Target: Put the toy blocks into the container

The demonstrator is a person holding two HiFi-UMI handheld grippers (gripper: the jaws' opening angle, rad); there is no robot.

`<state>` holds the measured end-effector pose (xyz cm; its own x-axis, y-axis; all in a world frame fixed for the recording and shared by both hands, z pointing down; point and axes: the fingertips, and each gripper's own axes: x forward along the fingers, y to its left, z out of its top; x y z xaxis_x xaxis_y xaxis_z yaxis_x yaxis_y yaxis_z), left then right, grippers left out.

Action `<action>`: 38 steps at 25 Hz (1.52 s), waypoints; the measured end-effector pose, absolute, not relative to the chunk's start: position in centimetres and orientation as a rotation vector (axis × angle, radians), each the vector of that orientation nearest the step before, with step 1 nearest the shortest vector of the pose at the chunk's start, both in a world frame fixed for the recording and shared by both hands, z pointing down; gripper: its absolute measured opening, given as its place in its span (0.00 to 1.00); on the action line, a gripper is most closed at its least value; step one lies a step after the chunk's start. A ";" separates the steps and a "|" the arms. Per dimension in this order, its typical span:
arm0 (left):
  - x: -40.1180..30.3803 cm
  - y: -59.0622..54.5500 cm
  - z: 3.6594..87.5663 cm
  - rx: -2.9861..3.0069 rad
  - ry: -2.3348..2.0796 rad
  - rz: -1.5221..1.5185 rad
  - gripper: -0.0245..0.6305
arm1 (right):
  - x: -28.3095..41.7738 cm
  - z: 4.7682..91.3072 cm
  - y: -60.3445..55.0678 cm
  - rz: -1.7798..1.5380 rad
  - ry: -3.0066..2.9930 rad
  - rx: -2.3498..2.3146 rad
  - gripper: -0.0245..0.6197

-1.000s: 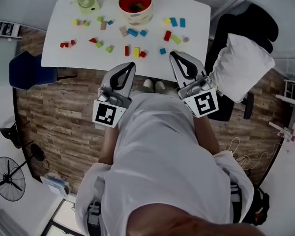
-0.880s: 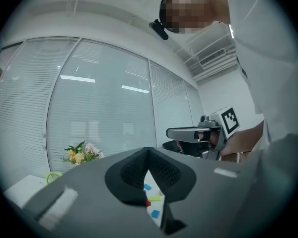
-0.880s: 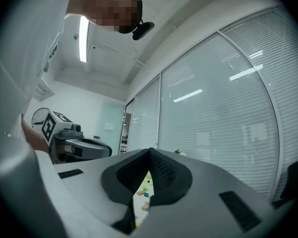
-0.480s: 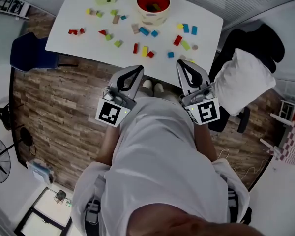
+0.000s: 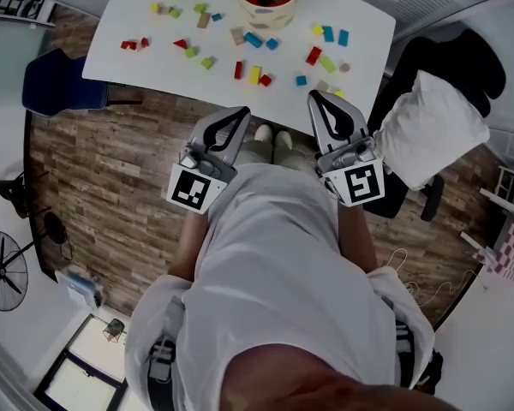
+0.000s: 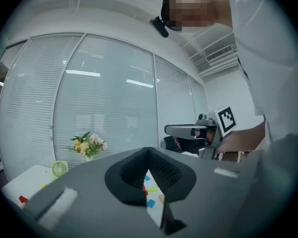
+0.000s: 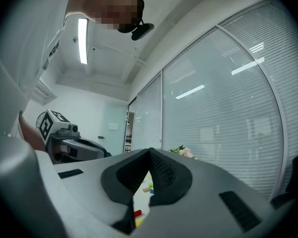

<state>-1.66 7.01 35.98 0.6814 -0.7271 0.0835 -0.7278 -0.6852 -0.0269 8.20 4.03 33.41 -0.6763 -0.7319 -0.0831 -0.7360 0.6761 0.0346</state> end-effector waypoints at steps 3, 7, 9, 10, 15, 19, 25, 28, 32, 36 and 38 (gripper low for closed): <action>-1.3 7.7 36.2 2.870 -1.235 0.146 0.04 | 8.2 33.5 4.6 0.077 2.814 -1.232 0.04; -1.6 9.0 37.2 2.856 -1.214 0.189 0.04 | 7.8 33.4 5.3 0.078 2.813 -1.230 0.04; -2.3 9.5 37.4 2.850 -1.213 0.188 0.04 | 7.2 32.9 5.8 0.090 2.805 -1.231 0.04; -2.7 9.7 37.3 2.853 -1.216 0.183 0.04 | 6.8 32.6 6.2 0.094 2.803 -1.229 0.04; -5.6 11.4 36.2 2.888 -1.229 0.133 0.04 | 4.3 31.3 8.6 0.107 2.796 -1.244 0.04; -9.6 13.0 35.8 2.896 -1.212 0.096 0.04 | 0.2 31.2 10.4 0.130 2.813 -1.265 0.04; -14.9 15.4 35.8 2.919 -1.142 0.085 0.04 | -5.8 31.8 13.7 0.103 2.820 -1.328 0.04; -16.2 15.9 35.2 2.932 -1.136 0.046 0.04 | -7.2 31.5 15.0 0.120 2.816 -1.343 0.04; -16.7 16.2 34.3 2.945 -1.151 0.011 0.04 | -7.7 30.5 15.6 0.151 2.809 -1.336 0.04; -15.6 16.0 33.3 2.944 -1.161 -0.015 0.04 | -6.8 29.3 15.3 0.176 2.805 -1.318 0.04; -14.7 16.1 32.9 2.947 -1.155 -0.023 0.04 | -6.2 28.8 15.3 0.190 2.807 -1.305 0.04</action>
<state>-14.65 16.11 32.86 0.7337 -0.6792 -0.0218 -0.6795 -0.7335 -0.0164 -6.20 15.27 28.79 -0.6451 -0.7590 -0.0877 -0.7639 0.6385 0.0938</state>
